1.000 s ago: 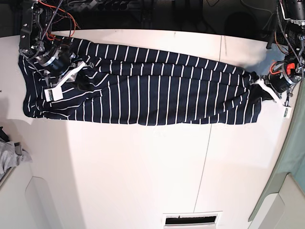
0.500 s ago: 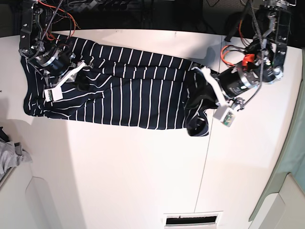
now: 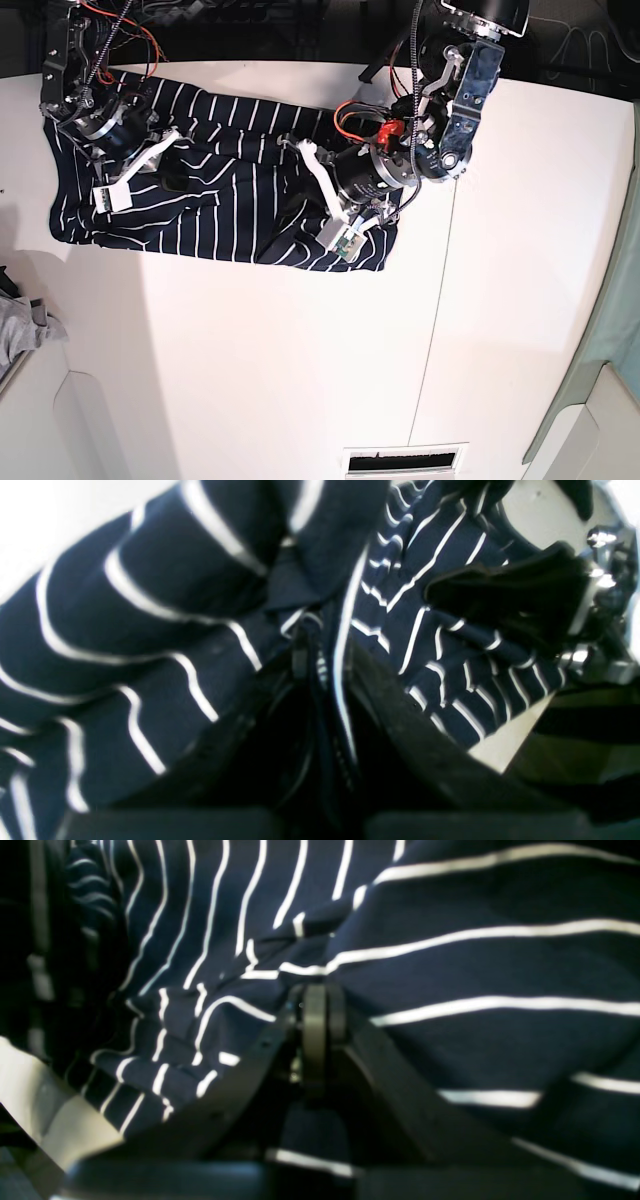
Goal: Layout the t-shirt on the table in an organized manner, then fold the t-shirt properly
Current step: 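Carry the end held by the left gripper over toward the right gripper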
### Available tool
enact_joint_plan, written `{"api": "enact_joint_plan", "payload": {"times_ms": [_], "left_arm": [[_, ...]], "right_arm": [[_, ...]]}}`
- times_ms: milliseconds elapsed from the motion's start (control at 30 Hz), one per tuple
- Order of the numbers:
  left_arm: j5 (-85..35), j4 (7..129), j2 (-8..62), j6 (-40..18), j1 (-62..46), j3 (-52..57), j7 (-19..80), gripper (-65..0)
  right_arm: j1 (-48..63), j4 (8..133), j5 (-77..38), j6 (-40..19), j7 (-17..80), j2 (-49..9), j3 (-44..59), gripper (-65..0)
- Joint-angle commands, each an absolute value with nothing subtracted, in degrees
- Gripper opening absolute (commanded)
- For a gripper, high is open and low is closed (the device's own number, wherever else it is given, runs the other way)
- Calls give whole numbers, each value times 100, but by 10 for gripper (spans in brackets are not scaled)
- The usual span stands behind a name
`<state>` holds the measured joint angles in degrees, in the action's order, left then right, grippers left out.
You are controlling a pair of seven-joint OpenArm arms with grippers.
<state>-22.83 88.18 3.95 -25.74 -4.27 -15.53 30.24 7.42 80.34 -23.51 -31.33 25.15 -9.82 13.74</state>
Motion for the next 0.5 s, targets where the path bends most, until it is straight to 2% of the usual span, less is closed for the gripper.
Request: {"api": "enact_joint_plan", "payload": {"times_ms": [0, 33, 133, 167, 233, 367, 467], "left_arm": [[-2364, 8764, 355, -2596, -301, -1542, 2936, -650], [-2432, 8659, 342, -2622, -279, -1542, 2936, -627], [-2611, 8580, 333, -3024, -274, -1542, 2939, -387], [-2720, 8580, 331, -3135, -274, -1542, 2954, -334], [-3017, 8582, 309, -3216, -274, -1542, 2989, -312], [-3651, 8586, 150, -3951, -272, -1542, 3315, -312], [-4036, 8586, 95, -4000, -270, -1542, 3452, -312]], "right_arm": [[683, 8121, -2445, -3173, 2399, -1028, 1385, -650], [683, 8121, -2458, -3173, 2397, -1028, 1385, -650], [683, 8121, -2547, -3173, 2397, -1028, 1385, -650], [683, 8119, -2582, -3173, 2397, -1028, 1385, -650], [685, 8121, -2617, -3173, 2397, -1028, 1385, -650], [683, 8121, -2679, -3170, 2370, -1031, 1385, -493], [683, 8128, -2974, -3173, 2377, -1033, 1385, -452]]}}
